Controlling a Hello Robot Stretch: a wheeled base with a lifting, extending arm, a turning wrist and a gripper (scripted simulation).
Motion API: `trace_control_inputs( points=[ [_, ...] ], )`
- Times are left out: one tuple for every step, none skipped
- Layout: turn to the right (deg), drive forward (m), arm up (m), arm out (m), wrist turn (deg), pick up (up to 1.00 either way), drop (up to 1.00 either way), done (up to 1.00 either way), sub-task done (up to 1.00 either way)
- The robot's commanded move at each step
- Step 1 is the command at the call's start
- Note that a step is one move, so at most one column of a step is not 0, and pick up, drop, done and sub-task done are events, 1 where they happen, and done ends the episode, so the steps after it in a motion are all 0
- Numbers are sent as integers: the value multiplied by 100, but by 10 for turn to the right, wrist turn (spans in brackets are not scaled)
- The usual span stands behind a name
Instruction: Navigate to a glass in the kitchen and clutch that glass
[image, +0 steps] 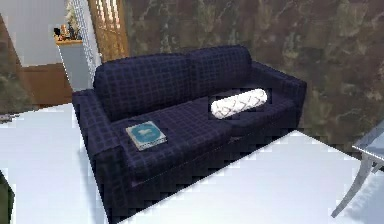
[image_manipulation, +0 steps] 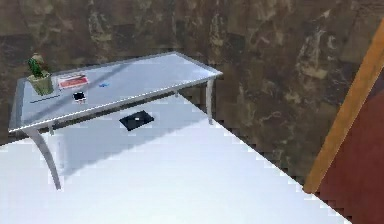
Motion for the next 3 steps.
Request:
trace_control_inputs(
  points=[
    [0,30,0,0,0,0,0,0,0],
    [-180,0,0,0,0,0,0,0,0],
    [0,50,0,0,0,0,0,0,0]
  ],
)
